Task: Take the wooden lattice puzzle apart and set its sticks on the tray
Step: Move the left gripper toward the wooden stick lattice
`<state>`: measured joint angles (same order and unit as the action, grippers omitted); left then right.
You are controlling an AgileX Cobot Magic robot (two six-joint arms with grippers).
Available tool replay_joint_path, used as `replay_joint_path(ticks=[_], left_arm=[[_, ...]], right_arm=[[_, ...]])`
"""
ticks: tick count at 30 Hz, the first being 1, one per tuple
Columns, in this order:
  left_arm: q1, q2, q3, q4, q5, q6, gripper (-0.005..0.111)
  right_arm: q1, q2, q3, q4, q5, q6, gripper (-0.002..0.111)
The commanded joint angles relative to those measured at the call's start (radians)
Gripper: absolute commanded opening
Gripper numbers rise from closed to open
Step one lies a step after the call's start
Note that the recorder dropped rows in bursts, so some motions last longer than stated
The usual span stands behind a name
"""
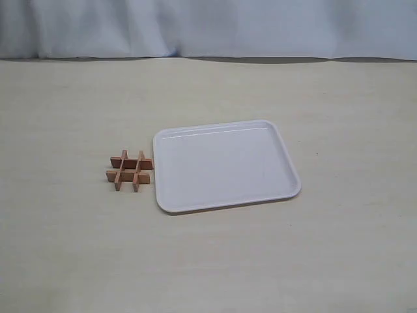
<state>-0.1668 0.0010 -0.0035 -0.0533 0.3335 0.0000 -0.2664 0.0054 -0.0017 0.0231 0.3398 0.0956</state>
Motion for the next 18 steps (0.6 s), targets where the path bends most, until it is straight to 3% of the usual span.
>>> replay_joint_path(ticks=[1, 16, 18], left_arm=[[-0.009, -0.001, 0.004, 0.019, -0.071, 0.000, 0.000], [-0.009, -0.001, 0.004, 0.014, -0.672, -0.005, 0.000], [-0.009, -0.001, 0.004, 0.012, -0.716, -0.124, 0.000]], right_arm=[[0.001, -0.005, 0.002, -0.005, 0.002, -0.006, 0.004], [0.001, -0.005, 0.002, -0.005, 0.002, -0.006, 0.004], [0.001, -0.005, 0.002, -0.005, 0.002, -0.006, 0.004]])
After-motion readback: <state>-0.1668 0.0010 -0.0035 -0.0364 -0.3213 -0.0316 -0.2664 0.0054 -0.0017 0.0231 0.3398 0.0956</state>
